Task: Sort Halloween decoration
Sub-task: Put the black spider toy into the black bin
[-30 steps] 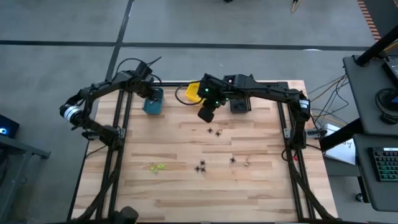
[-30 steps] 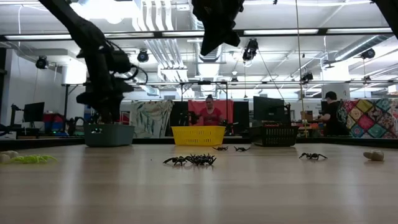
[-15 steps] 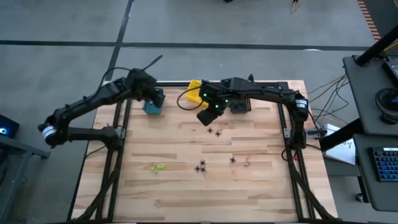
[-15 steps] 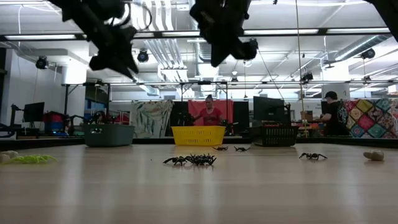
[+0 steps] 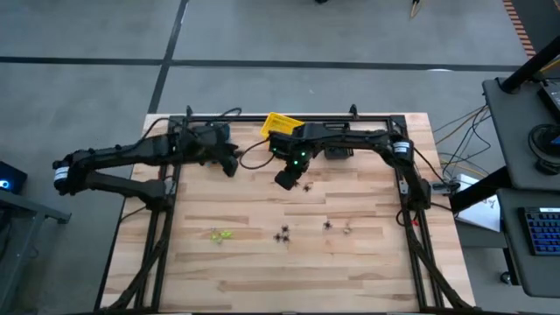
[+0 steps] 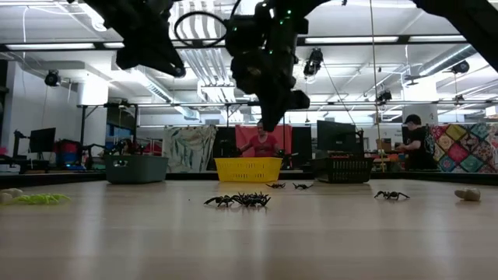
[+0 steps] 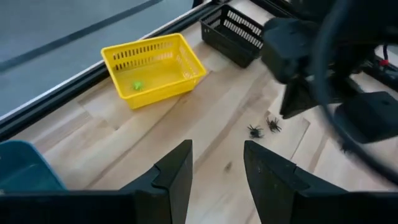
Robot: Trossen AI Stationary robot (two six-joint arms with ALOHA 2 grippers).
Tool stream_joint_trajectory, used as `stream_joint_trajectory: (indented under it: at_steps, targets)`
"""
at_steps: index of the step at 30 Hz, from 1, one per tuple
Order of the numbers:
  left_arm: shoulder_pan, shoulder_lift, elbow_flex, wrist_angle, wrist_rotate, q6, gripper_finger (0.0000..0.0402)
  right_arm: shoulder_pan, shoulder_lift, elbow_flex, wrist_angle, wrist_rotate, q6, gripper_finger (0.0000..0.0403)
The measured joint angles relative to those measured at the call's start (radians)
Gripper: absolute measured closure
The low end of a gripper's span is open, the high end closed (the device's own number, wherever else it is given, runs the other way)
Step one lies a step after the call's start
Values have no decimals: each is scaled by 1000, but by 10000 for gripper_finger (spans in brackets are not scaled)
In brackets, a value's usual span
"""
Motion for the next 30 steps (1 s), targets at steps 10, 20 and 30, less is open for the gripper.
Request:
stream_joint_trajectory:
  at_steps: [10, 20, 30]
  targets:
    - [-97, -73, -72, -2, -102, -79, 274, 27, 98, 0, 9, 27, -19, 329]
    - [-97, -206, -178, -3, -162, -183, 274, 43, 158, -2, 44, 125, -12, 310]
    - [-97, -248, -209, 35, -185, -207, 274, 43, 210, -1, 55, 127, -3, 306]
